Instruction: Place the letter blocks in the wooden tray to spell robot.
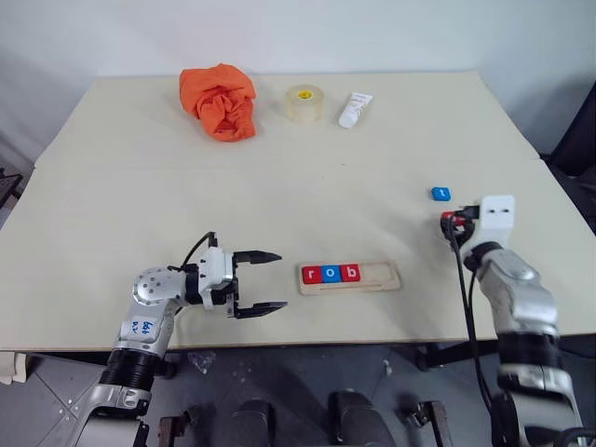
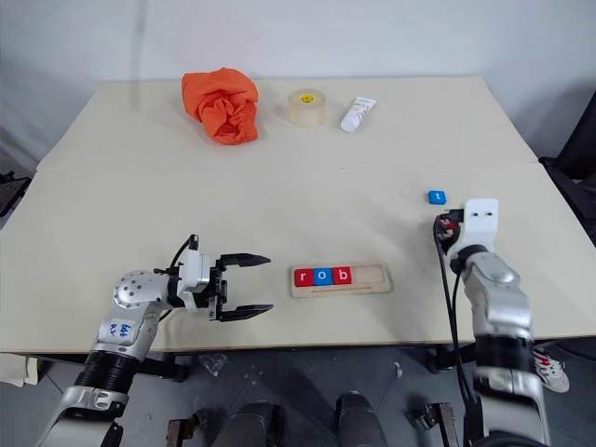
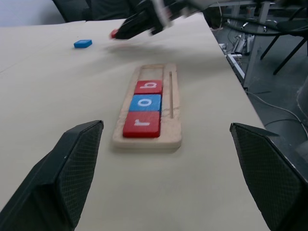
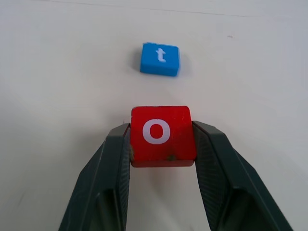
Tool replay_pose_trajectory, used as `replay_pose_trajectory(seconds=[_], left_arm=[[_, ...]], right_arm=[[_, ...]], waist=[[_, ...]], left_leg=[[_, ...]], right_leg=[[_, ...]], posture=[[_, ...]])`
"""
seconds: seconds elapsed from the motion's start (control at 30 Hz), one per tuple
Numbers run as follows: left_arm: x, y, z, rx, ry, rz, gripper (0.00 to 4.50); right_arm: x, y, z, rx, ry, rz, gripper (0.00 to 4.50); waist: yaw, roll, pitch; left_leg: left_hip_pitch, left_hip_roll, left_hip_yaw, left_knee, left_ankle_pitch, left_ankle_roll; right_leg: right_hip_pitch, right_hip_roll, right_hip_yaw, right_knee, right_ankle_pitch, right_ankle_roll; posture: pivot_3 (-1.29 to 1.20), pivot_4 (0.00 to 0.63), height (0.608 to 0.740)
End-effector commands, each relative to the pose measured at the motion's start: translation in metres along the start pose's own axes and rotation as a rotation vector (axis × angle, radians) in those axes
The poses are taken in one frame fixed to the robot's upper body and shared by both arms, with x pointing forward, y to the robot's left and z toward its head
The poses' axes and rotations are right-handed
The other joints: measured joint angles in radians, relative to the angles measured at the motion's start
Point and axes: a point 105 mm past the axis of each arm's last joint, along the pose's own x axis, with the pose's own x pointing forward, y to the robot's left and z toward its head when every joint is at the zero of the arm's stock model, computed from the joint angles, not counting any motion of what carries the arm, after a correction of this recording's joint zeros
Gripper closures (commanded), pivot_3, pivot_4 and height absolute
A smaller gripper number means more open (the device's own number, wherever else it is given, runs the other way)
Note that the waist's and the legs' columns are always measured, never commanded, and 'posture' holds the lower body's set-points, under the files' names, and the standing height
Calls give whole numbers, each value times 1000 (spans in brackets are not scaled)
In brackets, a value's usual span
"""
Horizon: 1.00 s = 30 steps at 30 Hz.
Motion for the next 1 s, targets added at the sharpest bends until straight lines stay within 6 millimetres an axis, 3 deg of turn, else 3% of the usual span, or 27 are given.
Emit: replay_pose_trajectory(seconds=[0.03, 0.17, 0.4, 0.7, 0.83, 1.0], left_arm=[[-5, 4, 6, 33, -29, 6, 0], [0, 10, 6, 37, -39, 10, 0], [8, 13, 8, 45, -52, -19, 0], [7, 12, 9, 52, -49, -17, 0], [7, 11, 9, 54, -50, -13, 0], [6, 13, 10, 57, -48, -1, 0]], right_arm=[[-32, 15, 13, -25, -28, 41, 3027], [-60, 27, -5, 26, 33, 37, 3027], [-66, 42, -16, 73, 64, 51, 3027], [-74, 45, -19, 16, 70, 185, 34], [-75, 42, -17, -58, 79, 282, 34], [-79, 37, -20, -293, 192, 596, 34]], waist=[[-1, 0, 0], [2, 0, 0], [-1, 0, 0], [1, 0, 0], [0, 0, 0], [2, -1, 0]], left_leg=[[0, 0, 1, 0, 0, 0], [0, -1, 0, 1, 0, 0], [1, -1, 0, 2, 0, 1], [1, -2, 0, 2, 0, 1], [1, -1, 0, 2, 0, 1], [1, -2, 1, 4, -1, 3]], right_leg=[[0, 0, 0, 0, 0, 0], [1, 0, 1, 0, 0, 0], [1, 1, 2, 0, 0, 0], [1, 1, 2, 0, 0, 0], [2, 1, 1, 0, 0, 0], [3, 1, -2, -1, 1, 1]], posture=[[0, 150, 740], [0, 150, 740], [0, 150, 740], [0, 150, 740], [0, 150, 740], [0, 150, 740]])
